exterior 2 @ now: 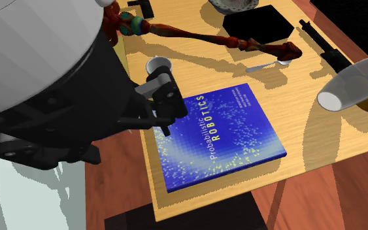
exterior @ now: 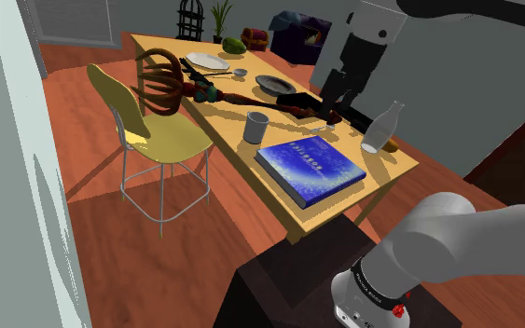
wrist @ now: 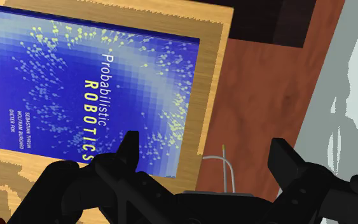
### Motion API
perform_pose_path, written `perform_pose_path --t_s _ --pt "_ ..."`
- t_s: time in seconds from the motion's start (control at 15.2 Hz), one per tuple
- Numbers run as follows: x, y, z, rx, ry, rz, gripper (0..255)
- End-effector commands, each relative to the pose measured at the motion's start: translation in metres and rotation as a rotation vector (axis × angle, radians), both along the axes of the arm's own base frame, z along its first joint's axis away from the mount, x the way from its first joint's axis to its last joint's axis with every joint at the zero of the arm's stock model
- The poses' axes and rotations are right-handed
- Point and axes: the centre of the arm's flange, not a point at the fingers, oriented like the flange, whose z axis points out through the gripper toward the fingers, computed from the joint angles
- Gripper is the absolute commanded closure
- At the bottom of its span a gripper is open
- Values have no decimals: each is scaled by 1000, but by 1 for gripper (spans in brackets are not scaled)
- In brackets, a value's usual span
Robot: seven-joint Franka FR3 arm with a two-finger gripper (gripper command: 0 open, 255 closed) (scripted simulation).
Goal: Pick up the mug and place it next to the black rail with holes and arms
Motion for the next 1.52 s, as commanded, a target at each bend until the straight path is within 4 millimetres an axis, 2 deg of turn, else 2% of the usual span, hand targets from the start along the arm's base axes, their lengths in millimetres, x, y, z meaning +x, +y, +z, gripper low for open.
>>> perform_pose_path --t_s 0.0,1.45 --pt "0 0 0 0 0 0 0" --pt "230 -37 -159 -3 -65 21 0"
